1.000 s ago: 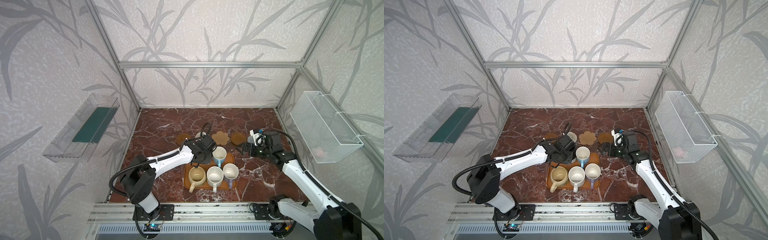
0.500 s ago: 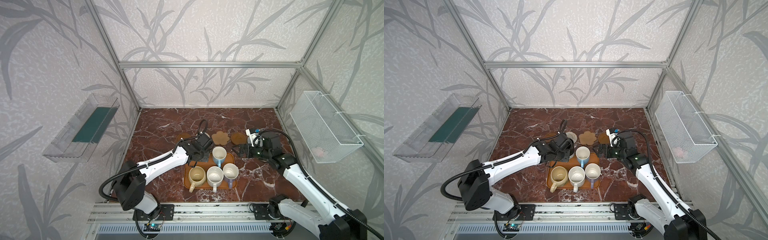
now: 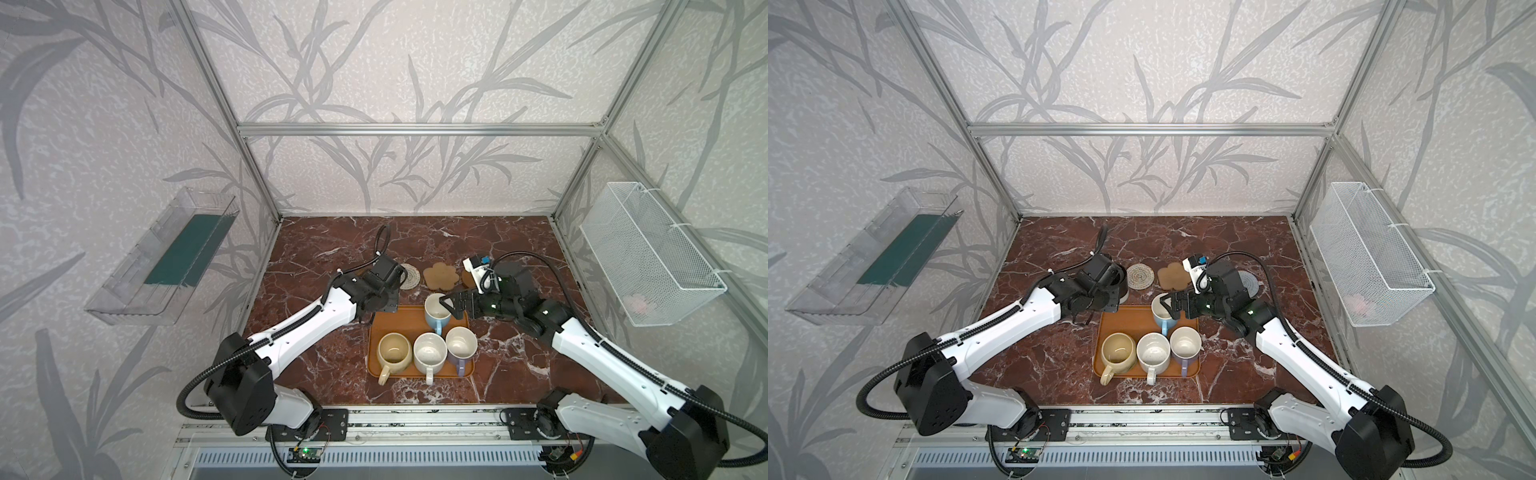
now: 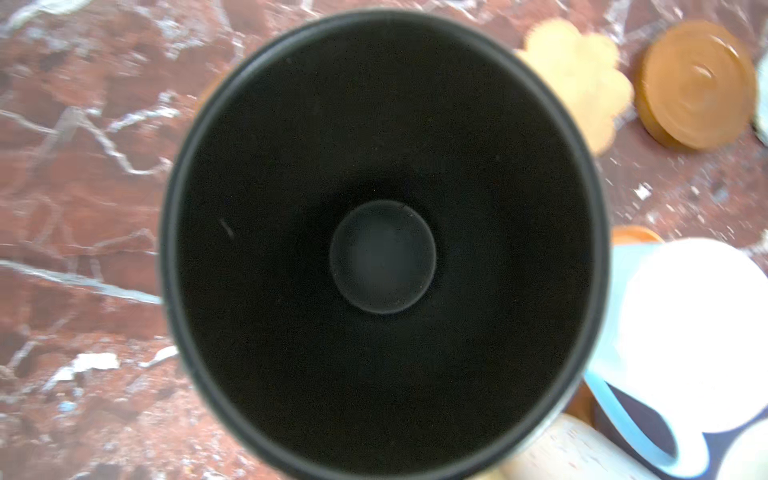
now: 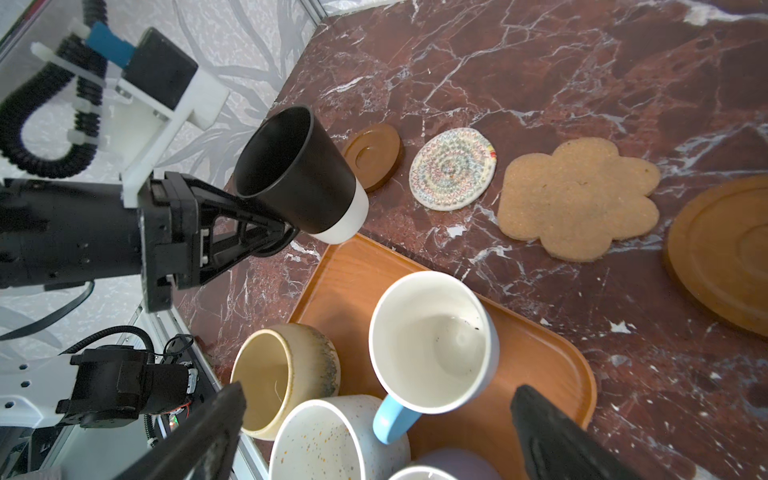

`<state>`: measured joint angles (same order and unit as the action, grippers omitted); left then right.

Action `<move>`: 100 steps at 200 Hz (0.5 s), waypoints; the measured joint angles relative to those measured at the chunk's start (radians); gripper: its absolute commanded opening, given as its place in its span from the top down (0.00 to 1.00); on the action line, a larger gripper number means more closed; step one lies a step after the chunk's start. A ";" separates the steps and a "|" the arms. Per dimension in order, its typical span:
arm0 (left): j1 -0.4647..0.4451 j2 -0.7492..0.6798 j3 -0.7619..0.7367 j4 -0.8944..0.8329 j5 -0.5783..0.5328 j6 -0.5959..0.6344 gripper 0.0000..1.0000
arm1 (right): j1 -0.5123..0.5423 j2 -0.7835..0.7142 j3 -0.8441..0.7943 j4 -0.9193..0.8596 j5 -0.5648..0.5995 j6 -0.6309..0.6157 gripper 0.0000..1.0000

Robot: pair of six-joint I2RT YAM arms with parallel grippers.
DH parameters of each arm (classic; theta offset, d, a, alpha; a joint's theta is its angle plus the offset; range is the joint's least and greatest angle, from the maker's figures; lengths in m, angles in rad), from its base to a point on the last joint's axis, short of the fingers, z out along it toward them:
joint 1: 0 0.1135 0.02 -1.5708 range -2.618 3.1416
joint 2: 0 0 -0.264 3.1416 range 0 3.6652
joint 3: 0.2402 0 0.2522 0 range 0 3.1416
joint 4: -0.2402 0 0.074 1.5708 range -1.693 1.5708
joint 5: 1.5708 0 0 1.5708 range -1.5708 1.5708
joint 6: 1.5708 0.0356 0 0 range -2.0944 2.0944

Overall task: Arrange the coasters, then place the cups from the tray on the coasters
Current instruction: 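Lift the black mug with left gripper toward right gripper while right gripper approaches, then lower the black mug onto the small brown wooden coaster, open left gripper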

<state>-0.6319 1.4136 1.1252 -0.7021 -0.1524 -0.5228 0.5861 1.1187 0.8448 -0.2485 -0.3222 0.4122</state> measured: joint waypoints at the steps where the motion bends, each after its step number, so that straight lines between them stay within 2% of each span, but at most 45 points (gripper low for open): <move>1: 0.002 0.000 0.000 0.000 0.000 0.001 1.00 | 0.001 0.001 0.001 0.000 0.001 0.000 0.01; 49: 0.130 -0.003 -0.004 0.042 -0.019 0.065 1.00 | 0.048 0.099 0.077 0.035 0.041 0.048 0.01; 100: 0.189 0.053 -0.003 0.119 -0.020 0.135 1.00 | 0.084 0.212 0.169 0.060 0.077 0.101 0.01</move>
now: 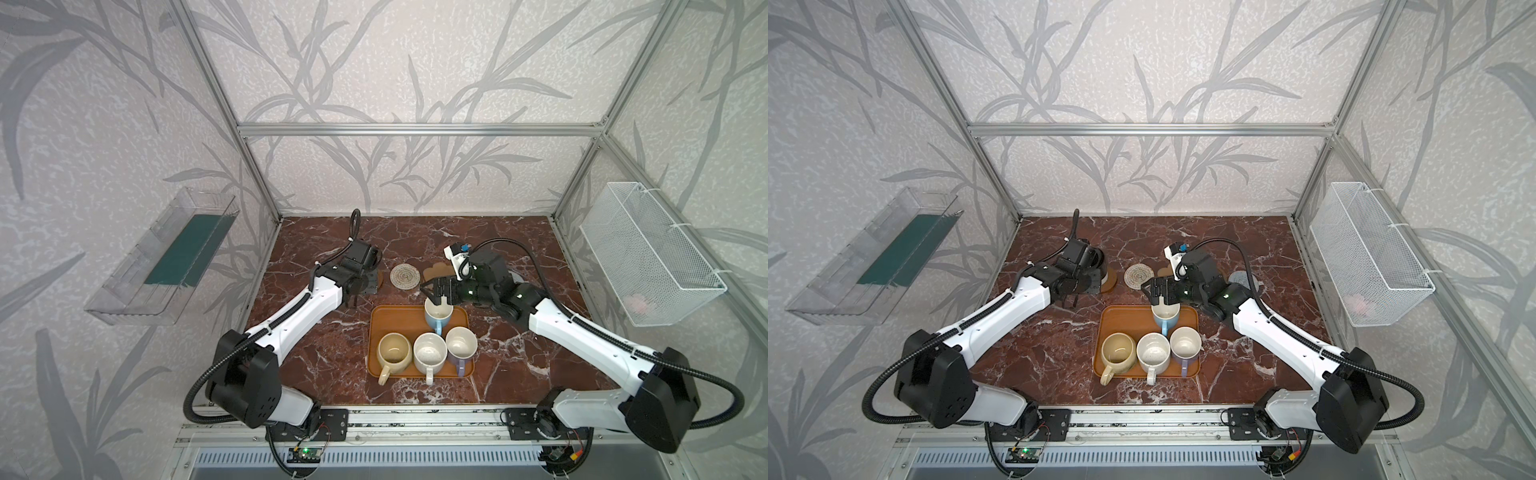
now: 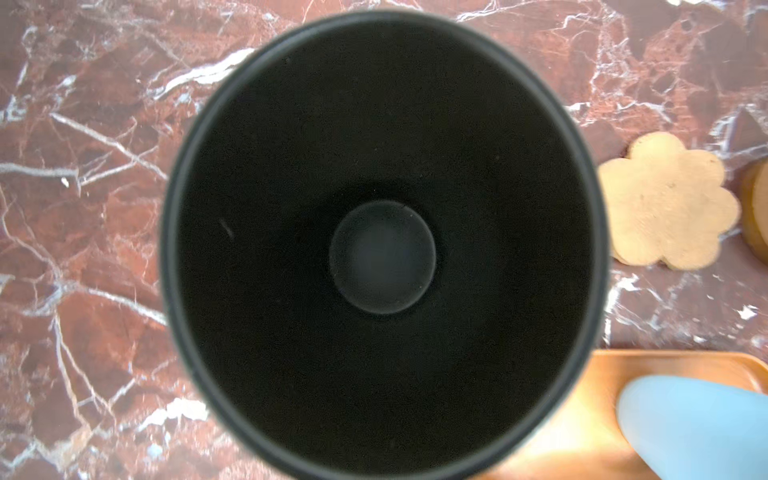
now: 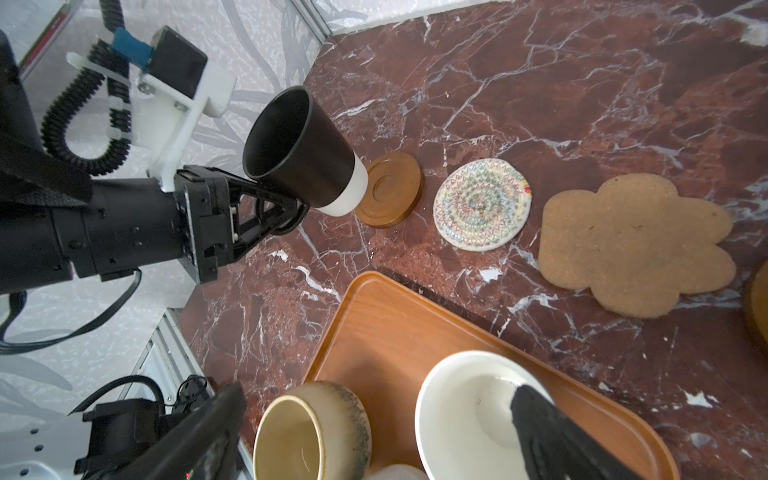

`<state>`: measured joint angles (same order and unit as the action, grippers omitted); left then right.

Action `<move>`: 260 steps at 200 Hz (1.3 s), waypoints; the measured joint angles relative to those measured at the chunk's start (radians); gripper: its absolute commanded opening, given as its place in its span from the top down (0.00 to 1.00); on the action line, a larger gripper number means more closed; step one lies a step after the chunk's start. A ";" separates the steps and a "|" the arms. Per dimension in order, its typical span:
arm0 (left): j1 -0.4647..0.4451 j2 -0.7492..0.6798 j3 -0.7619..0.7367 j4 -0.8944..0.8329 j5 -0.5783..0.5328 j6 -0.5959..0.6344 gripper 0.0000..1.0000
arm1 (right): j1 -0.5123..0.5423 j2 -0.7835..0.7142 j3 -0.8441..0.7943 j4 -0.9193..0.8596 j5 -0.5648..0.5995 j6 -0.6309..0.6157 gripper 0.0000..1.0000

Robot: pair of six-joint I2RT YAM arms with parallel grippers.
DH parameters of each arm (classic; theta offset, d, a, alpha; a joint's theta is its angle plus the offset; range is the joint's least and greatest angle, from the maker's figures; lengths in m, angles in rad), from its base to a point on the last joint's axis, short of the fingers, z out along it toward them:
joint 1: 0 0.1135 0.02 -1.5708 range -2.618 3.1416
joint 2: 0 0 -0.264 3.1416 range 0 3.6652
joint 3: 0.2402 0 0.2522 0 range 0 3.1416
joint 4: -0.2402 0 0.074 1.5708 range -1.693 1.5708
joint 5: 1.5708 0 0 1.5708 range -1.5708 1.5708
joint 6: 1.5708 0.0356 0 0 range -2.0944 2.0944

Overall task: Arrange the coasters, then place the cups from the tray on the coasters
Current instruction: 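Lower the black mug onto the small brown wooden coaster, open left gripper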

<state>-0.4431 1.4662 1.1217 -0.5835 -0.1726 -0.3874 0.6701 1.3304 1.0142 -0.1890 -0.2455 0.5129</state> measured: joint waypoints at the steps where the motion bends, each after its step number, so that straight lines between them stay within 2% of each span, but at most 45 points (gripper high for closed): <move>1: 0.001 0.002 0.000 0.001 0.000 0.001 1.00 | 0.000 0.003 0.002 0.000 0.002 0.002 0.01; 74: 0.027 0.147 0.002 0.087 -0.015 0.042 1.00 | 0.001 0.031 0.011 -0.002 0.026 0.026 0.01; 215: 0.051 0.220 -0.022 0.195 -0.027 0.045 1.00 | 0.001 0.030 0.007 -0.002 0.036 0.025 0.01; 260: 0.051 0.220 -0.035 0.218 -0.022 0.029 0.82 | 0.001 0.030 0.003 -0.001 0.037 0.025 0.01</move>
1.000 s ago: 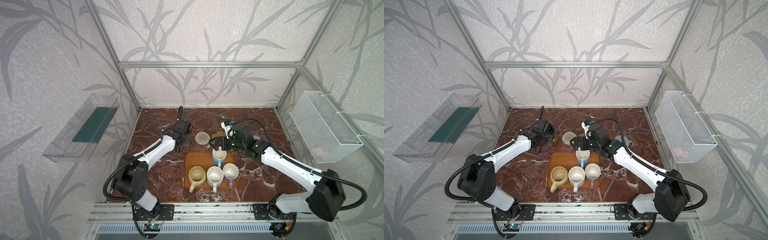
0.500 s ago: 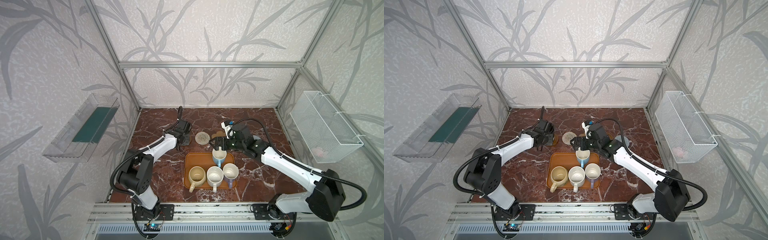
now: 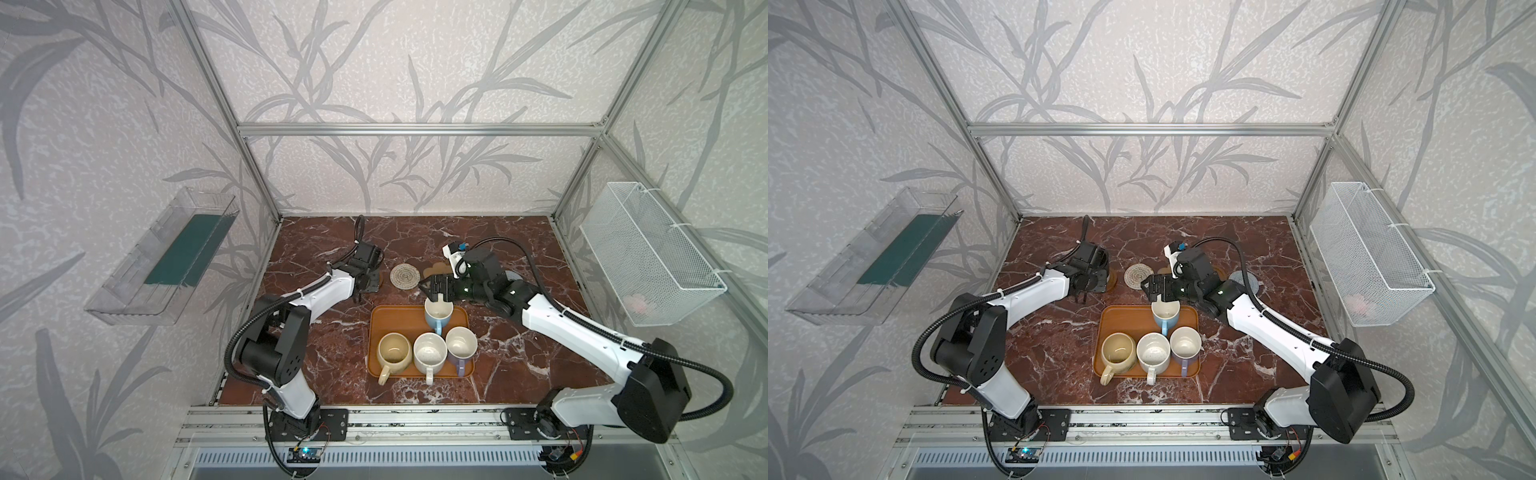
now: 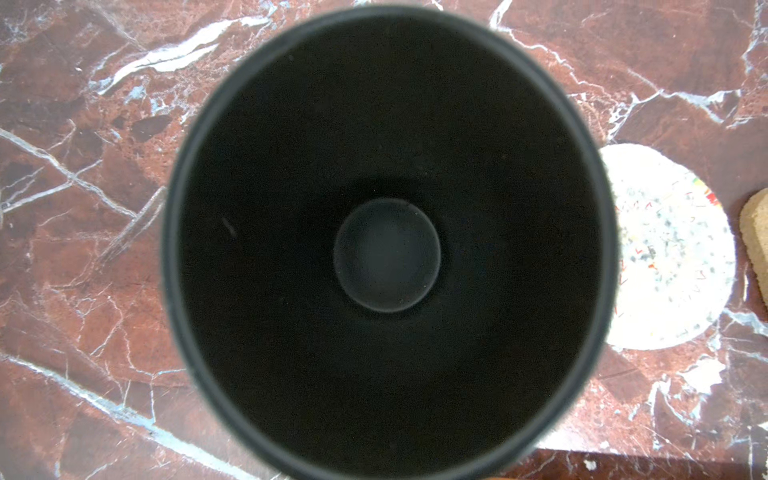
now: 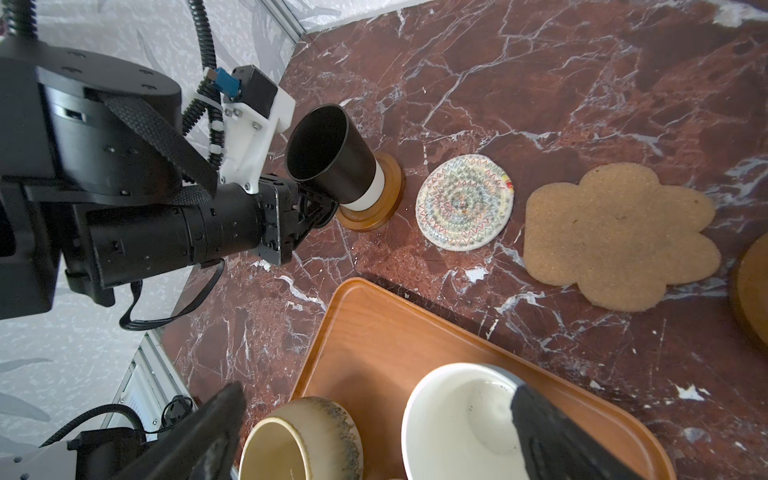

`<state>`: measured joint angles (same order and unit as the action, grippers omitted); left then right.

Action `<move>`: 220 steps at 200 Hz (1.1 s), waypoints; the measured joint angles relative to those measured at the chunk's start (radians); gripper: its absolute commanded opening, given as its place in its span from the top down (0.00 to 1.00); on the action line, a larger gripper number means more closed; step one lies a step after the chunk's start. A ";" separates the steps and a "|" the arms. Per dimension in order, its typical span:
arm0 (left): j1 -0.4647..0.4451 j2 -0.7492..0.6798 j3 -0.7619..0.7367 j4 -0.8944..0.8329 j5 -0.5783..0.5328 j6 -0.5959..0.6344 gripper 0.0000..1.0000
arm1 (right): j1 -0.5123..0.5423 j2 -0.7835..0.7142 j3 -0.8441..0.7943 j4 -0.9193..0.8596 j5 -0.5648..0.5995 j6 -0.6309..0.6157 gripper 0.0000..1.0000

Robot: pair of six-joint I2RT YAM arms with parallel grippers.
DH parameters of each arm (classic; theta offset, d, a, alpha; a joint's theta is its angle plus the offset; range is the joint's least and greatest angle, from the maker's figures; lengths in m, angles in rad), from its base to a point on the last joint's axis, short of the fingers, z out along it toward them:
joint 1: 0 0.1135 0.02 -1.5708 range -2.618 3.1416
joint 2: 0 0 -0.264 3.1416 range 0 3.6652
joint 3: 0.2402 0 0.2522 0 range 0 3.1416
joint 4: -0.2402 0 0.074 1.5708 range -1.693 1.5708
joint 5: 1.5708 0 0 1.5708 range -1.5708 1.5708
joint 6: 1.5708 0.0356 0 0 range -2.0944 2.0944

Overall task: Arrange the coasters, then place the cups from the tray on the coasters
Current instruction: 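Lower the black mug onto the small brown wooden coaster, open left gripper, then grasp the pale blue mug on the tray with right gripper while left gripper draws back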

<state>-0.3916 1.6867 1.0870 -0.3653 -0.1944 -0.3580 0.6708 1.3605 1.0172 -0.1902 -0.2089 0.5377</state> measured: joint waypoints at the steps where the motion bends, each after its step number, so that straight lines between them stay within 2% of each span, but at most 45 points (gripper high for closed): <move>1: 0.000 0.000 0.000 0.000 0.000 0.000 0.82 | 0.000 0.000 0.000 0.000 0.000 0.000 0.01; 60: 0.001 0.000 -0.023 -0.002 0.007 -0.010 0.54 | 0.000 0.000 0.000 -0.001 0.002 0.000 0.01; 106: 0.001 -0.035 -0.023 -0.022 0.005 -0.015 0.17 | 0.000 0.000 0.000 -0.016 0.014 -0.005 0.01; 133: 0.001 -0.114 -0.026 -0.047 0.011 -0.032 0.01 | 0.005 -0.008 0.000 -0.069 0.042 -0.011 0.01; 170: 0.001 -0.304 -0.043 -0.071 0.077 -0.074 0.01 | 0.036 -0.054 0.000 -0.180 0.107 -0.019 0.01; 185: 0.001 -0.385 -0.064 -0.074 0.137 -0.092 0.01 | 0.066 -0.068 0.001 -0.242 0.158 -0.023 0.00; 220: 0.001 -0.502 -0.110 -0.074 0.337 -0.145 0.01 | 0.129 -0.081 0.001 -0.357 0.253 -0.023 0.07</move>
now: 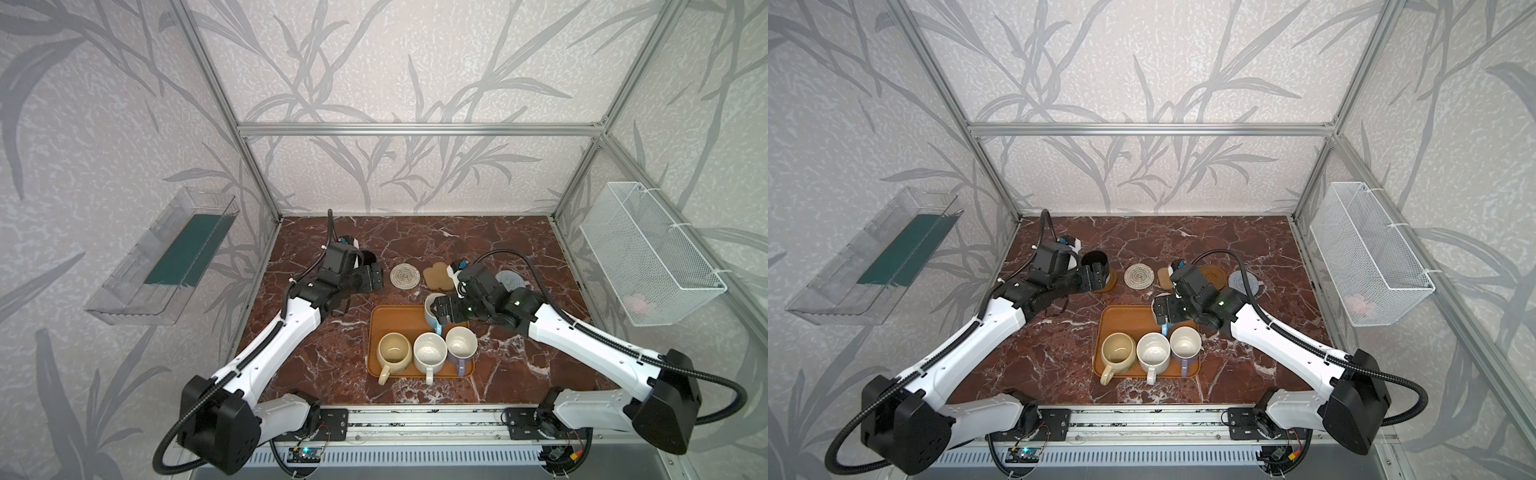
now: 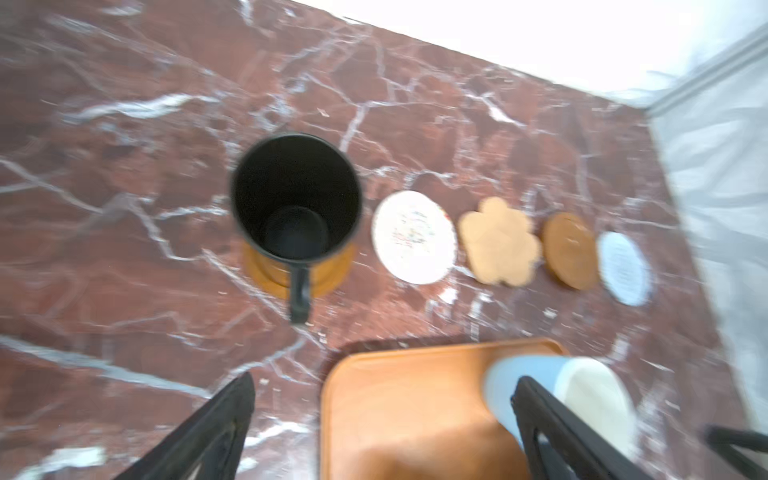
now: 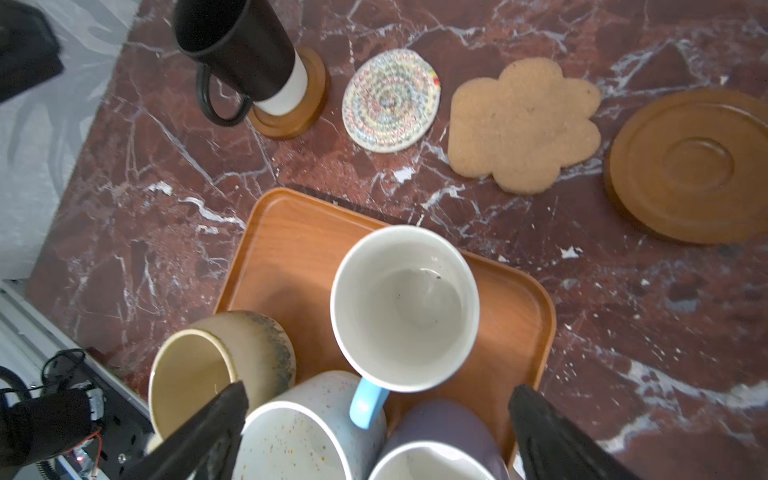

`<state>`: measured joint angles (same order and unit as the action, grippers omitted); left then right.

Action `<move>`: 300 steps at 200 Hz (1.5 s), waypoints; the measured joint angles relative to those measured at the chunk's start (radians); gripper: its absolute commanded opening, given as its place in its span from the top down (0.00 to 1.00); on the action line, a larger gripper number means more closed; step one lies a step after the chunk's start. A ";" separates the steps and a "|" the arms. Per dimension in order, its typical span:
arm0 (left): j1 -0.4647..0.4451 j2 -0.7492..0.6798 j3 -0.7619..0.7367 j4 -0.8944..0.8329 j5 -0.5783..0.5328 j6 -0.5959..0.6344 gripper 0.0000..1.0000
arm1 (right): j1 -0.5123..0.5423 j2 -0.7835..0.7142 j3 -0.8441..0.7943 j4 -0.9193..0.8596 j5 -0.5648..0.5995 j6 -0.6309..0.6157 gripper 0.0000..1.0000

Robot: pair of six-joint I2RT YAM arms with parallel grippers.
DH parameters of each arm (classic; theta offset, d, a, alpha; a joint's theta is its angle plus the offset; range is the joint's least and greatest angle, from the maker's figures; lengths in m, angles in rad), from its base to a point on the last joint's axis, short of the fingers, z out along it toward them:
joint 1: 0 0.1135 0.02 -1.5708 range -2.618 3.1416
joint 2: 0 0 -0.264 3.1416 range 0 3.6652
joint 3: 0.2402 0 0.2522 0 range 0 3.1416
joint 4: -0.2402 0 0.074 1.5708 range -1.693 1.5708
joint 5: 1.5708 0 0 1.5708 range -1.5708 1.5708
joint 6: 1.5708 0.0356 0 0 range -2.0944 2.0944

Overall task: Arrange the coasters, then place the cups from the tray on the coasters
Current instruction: 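Grasp the pale blue mug on the tray with right gripper while left gripper draws back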

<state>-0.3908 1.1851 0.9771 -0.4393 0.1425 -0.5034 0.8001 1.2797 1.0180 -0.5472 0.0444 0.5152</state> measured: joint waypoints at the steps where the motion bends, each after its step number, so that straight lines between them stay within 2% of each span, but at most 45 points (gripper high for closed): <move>1: 0.000 -0.002 -0.001 0.000 0.003 -0.002 0.01 | 0.003 0.000 0.000 -0.003 0.002 0.000 0.07; 45: -0.006 -0.066 -0.143 0.089 0.261 -0.122 0.01 | 0.060 0.003 -0.024 -0.015 0.046 0.019 0.17; 93: -0.078 -0.080 -0.254 0.158 0.335 -0.217 0.02 | 0.072 0.081 -0.034 -0.002 0.051 0.038 0.27; 166: -0.107 -0.112 -0.317 0.242 0.338 -0.283 0.02 | 0.071 0.193 -0.034 0.012 0.056 0.056 0.43; 229: -0.116 -0.090 -0.318 0.267 0.330 -0.286 0.02 | 0.071 0.233 -0.031 0.032 0.098 0.063 0.54; 269: -0.116 -0.077 -0.318 0.274 0.327 -0.285 0.02 | 0.071 0.248 -0.022 0.044 0.117 0.063 0.68; 300: -0.116 -0.060 -0.311 0.269 0.315 -0.275 0.03 | 0.071 0.247 -0.021 0.057 0.132 0.060 0.72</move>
<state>-0.5068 1.1252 0.6662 -0.1699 0.4580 -0.7788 0.8715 1.5265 0.9966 -0.4900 0.1764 0.5747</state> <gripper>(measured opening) 0.976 0.292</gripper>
